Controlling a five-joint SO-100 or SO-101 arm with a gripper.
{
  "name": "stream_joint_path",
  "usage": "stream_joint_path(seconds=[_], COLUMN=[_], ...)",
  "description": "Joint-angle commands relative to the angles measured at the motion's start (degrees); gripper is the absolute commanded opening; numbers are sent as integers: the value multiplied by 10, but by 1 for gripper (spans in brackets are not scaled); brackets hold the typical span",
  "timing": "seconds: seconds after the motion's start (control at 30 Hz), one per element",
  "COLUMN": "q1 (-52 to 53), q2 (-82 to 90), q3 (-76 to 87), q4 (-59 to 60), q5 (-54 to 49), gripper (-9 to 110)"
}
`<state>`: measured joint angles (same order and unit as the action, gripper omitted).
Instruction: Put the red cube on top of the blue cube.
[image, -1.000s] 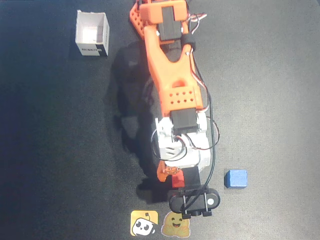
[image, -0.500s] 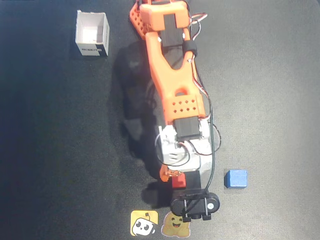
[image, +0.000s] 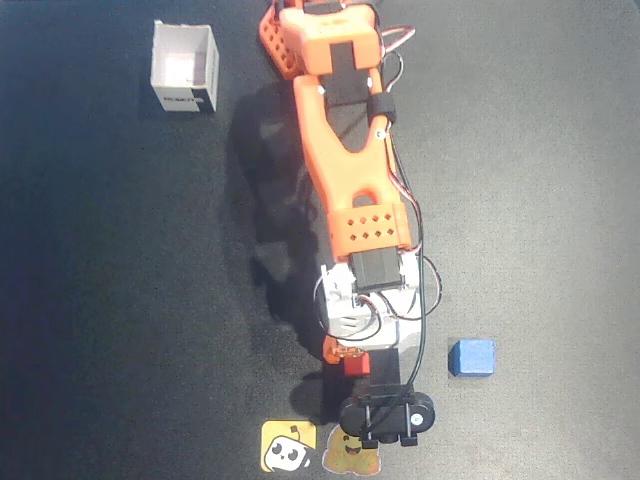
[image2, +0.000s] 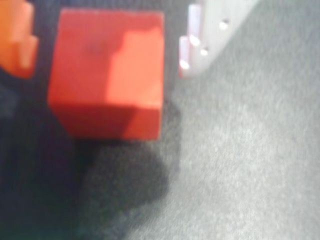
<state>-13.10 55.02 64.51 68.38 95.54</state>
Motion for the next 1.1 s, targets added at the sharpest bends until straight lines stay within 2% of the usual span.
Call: stream_joint_path(seconds=[0.0,0.33,0.63,1.07], q1=[-5,-4,-1,-13], q2=[5,1,38,114], q3=[-1,18,5,-72], q4=[-15,-32,13,98], q5=[5,16,14,-59], gripper=[20,0,0,0])
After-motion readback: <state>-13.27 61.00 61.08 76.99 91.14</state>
